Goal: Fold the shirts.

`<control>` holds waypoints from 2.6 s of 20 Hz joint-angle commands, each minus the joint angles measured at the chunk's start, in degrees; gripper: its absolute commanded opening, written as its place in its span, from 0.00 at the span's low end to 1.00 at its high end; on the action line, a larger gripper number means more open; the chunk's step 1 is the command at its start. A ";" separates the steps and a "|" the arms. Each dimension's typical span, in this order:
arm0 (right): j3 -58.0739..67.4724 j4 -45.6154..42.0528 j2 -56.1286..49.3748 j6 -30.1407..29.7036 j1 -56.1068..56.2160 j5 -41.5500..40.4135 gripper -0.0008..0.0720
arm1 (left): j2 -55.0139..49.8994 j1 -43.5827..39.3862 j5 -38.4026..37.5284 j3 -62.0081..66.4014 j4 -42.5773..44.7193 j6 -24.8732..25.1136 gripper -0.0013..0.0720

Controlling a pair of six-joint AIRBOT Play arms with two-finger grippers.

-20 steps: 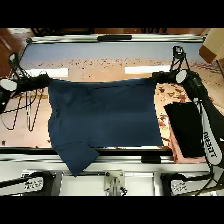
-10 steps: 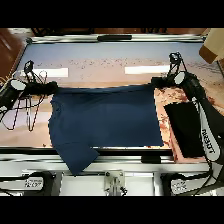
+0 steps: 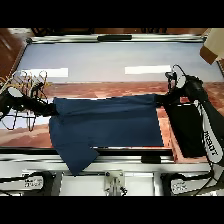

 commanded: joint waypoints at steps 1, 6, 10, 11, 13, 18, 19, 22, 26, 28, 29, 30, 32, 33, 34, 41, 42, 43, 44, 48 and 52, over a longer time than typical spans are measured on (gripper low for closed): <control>-1.11 2.25 -0.39 1.40 -0.07 2.03 0.10 | -0.17 0.26 -2.23 -0.81 0.81 -2.51 0.06; -1.14 2.34 -0.59 3.15 -0.07 2.32 0.10 | -0.15 0.26 -2.89 -0.81 0.83 -3.61 0.06; -1.20 3.21 -1.25 4.20 -0.02 3.96 0.10 | -0.42 0.28 -3.04 -0.81 0.85 -4.68 0.06; -1.25 3.54 -1.51 4.76 -0.02 4.35 0.10 | -0.68 0.28 -3.19 -0.79 0.85 -5.92 0.06; -1.22 4.37 -1.57 5.53 -0.07 4.76 0.41 | -1.05 0.28 -3.72 -0.74 0.81 -7.82 0.06; -1.11 -2.32 5.33 -0.11 -2.01 15.17 0.66 | 0.48 2.82 -18.69 4.94 0.83 -7.39 0.84; -1.11 -2.91 7.23 -1.51 -3.39 18.16 0.66 | 1.77 3.85 -21.77 5.53 0.87 -6.03 0.84; -2.78 -2.64 12.87 -4.70 -10.16 25.33 0.66 | 9.09 8.98 -24.20 -0.15 0.92 -5.44 0.82; -11.17 0.92 22.18 -4.72 -18.75 22.25 0.66 | 22.73 15.78 -19.67 -22.88 1.01 -3.67 0.82; -14.14 1.33 24.96 -4.85 -20.37 21.05 0.66 | 27.32 16.87 -17.40 -31.28 1.07 -1.09 0.82; -14.91 1.33 25.51 -4.87 -20.48 20.92 0.66 | 28.57 16.81 -15.96 -34.18 1.05 -0.85 0.82; -15.34 1.44 25.62 -4.87 -20.48 20.79 0.66 | 28.96 16.81 -14.45 -36.33 0.87 -0.92 0.82; -15.52 1.84 25.62 -4.87 -20.48 20.22 0.66 | 28.35 16.22 -13.38 -38.73 1.11 -1.29 0.68; -15.54 1.79 25.62 -4.87 -20.48 19.78 0.66 | 28.02 15.69 -13.33 -38.73 1.22 -1.31 0.68; -15.52 1.66 25.62 -4.87 -20.48 19.28 0.66 | 27.80 15.45 -13.27 -38.73 1.27 -1.36 0.68; -15.52 1.64 25.62 -4.87 -20.48 15.85 0.66 | 25.40 15.39 -12.24 -38.05 0.98 -1.51 0.68; -15.52 1.62 25.62 -4.87 -20.48 15.41 0.66 | 24.96 15.37 -11.04 -37.62 0.52 -1.57 0.68; -15.52 1.62 25.62 -4.87 -20.48 15.19 0.66 | 24.61 15.30 -10.25 -37.33 -0.44 -1.31 0.68; -15.52 1.42 25.62 -4.85 -20.48 15.13 0.66 | 24.17 14.91 -10.10 -37.29 -0.35 -1.51 0.68; -15.52 -0.85 25.62 -4.85 -20.50 14.91 0.66 | 21.77 10.88 -9.94 -37.29 -0.31 -1.55 0.68; -15.52 -1.60 25.62 -4.79 -20.50 15.15 0.66 | 18.58 4.39 -5.75 -36.87 -0.79 -3.69 0.64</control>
